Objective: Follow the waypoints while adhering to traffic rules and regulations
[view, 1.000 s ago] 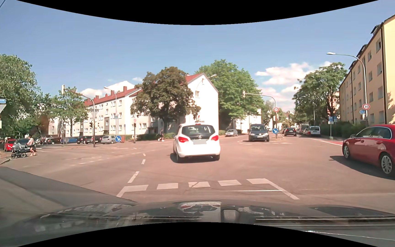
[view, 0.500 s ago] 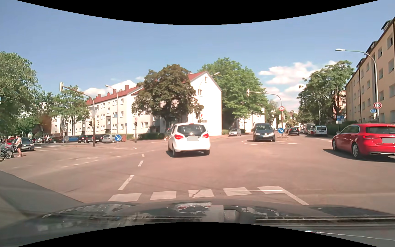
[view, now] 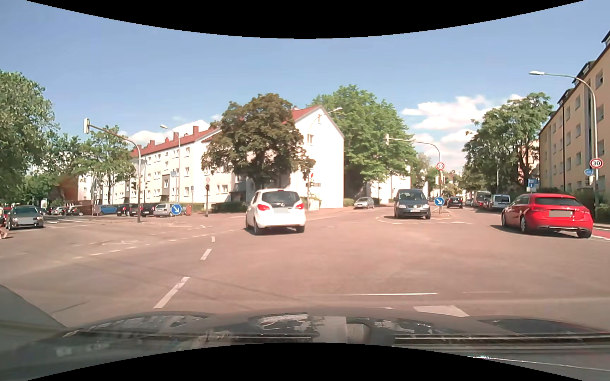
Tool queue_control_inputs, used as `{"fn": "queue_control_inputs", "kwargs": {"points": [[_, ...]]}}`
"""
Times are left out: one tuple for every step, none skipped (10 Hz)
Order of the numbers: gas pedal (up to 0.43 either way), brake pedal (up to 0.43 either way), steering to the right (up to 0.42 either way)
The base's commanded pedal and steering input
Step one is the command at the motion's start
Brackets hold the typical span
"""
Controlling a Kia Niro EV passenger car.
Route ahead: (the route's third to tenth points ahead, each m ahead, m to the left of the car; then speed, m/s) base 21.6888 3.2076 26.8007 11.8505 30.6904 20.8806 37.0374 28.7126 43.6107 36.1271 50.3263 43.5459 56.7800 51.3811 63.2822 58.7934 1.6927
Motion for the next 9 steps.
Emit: {"fn": "queue_control_inputs", "kwargs": {"points": [[0.000, 0.055, -0.009], [0.000, 0.055, -0.005], [0.000, 0.055, -0.008], [0.000, 0.061, -0.009], [0.000, 0.061, -0.012], [0.000, 0.061, -0.017], [0.000, 0.067, -0.022], [0.000, 0.079, -0.024], [0.000, 0.085, -0.024]]}}
